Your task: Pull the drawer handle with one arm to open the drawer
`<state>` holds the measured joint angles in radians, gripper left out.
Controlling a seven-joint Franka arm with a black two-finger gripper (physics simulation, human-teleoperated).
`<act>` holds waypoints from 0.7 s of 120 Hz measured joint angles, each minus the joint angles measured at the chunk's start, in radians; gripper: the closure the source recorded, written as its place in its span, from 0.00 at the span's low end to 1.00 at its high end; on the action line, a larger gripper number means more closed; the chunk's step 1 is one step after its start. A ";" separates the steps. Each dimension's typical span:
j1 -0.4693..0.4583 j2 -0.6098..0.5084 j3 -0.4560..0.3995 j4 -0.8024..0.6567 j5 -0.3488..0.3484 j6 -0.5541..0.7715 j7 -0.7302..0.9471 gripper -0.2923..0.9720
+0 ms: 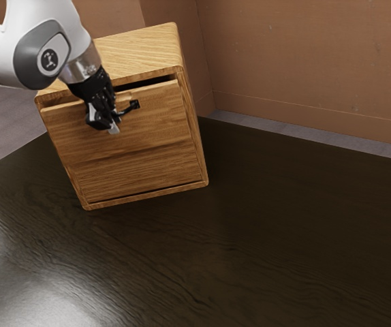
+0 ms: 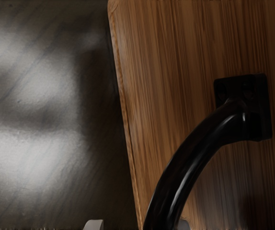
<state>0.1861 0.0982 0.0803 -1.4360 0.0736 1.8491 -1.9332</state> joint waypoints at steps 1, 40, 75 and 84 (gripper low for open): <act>0.000 -0.001 0.000 -0.001 0.000 0.001 0.000 0.69; -0.001 -0.066 0.001 -0.082 0.000 0.040 0.000 0.68; -0.025 -0.110 0.015 -0.140 -0.020 0.058 -0.026 0.67; -0.025 -0.123 0.011 -0.162 -0.024 0.061 -0.037 0.67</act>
<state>0.1610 -0.0246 0.0917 -1.5978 0.0492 1.9102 -1.9698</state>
